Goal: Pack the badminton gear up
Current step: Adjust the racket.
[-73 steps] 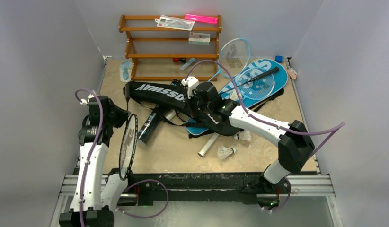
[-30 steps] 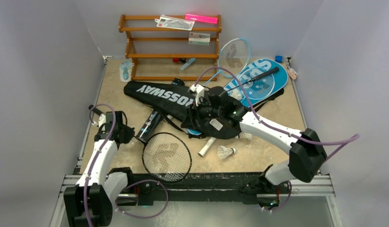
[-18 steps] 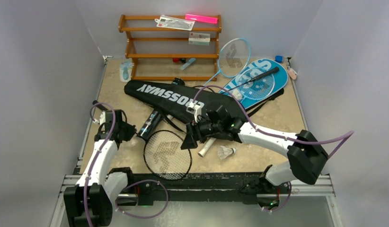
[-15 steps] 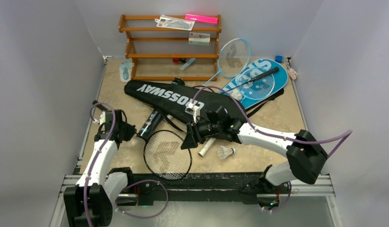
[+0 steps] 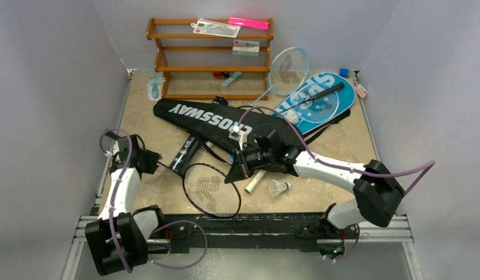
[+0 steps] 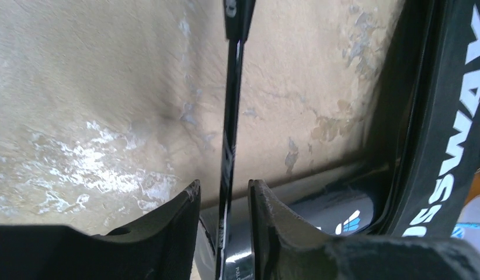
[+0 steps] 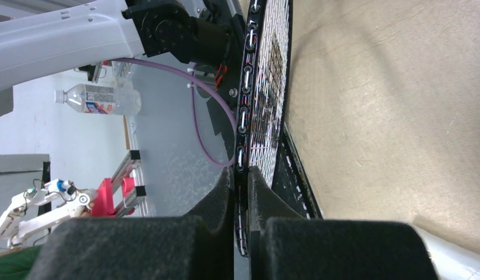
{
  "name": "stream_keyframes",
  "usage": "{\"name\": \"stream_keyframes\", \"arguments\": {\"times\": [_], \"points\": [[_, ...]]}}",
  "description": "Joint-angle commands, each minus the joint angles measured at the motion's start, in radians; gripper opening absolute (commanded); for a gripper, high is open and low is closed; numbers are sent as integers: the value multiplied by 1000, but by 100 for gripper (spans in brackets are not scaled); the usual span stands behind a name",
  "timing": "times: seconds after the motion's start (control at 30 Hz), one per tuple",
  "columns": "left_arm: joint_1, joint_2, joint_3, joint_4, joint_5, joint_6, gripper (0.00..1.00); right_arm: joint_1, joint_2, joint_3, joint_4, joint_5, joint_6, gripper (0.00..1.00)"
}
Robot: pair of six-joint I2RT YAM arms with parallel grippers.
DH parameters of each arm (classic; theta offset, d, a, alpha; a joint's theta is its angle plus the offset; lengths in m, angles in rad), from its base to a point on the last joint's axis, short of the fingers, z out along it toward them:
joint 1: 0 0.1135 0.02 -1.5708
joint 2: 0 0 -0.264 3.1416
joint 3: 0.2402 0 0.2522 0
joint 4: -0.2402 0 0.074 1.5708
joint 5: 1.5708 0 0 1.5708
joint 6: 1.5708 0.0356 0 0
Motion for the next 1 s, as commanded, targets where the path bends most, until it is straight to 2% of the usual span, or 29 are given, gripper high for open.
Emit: {"name": "stream_keyframes", "arguments": {"times": [0.0, 0.17, 0.3, 0.47, 0.53, 0.57, 0.6, 0.7, 0.77, 0.8, 0.97], "points": [[56, 14, 9, 57, 66, 50, 36, 3, -35, 15, -4, -51, 14, 0], [64, 40, 17, 74, 53, 52, 38, -3, -41, 15, -21, -49, 8, 0], [67, 48, 6, 81, 14, 41, 27, -7, -47, 9, -32, -35, 1, 0], [70, 64, -26, 117, 1, 39, 25, -18, -55, 8, -40, -36, -6, 0], [72, 76, -31, 131, 3, 42, 15, -18, -58, 10, -46, -35, -10, 0], [72, 79, -28, 130, 4, 47, 3, -18, -58, 13, -51, -36, -14, 0], [73, 78, -20, 117, -1, 55, 0, -18, -56, 17, -59, -38, -22, 1], [72, 35, 36, 25, -70, 84, 0, -19, -61, 48, -122, -20, -73, 26], [72, -24, 90, -62, -128, 92, 0, -18, -72, 92, -195, 34, -122, 39], [72, -53, 118, -108, -154, 91, 0, -18, -75, 113, -229, 68, -143, 43], [72, -166, 240, -287, -234, 77, 0, -24, -60, 219, -342, 193, -228, 50]]}}
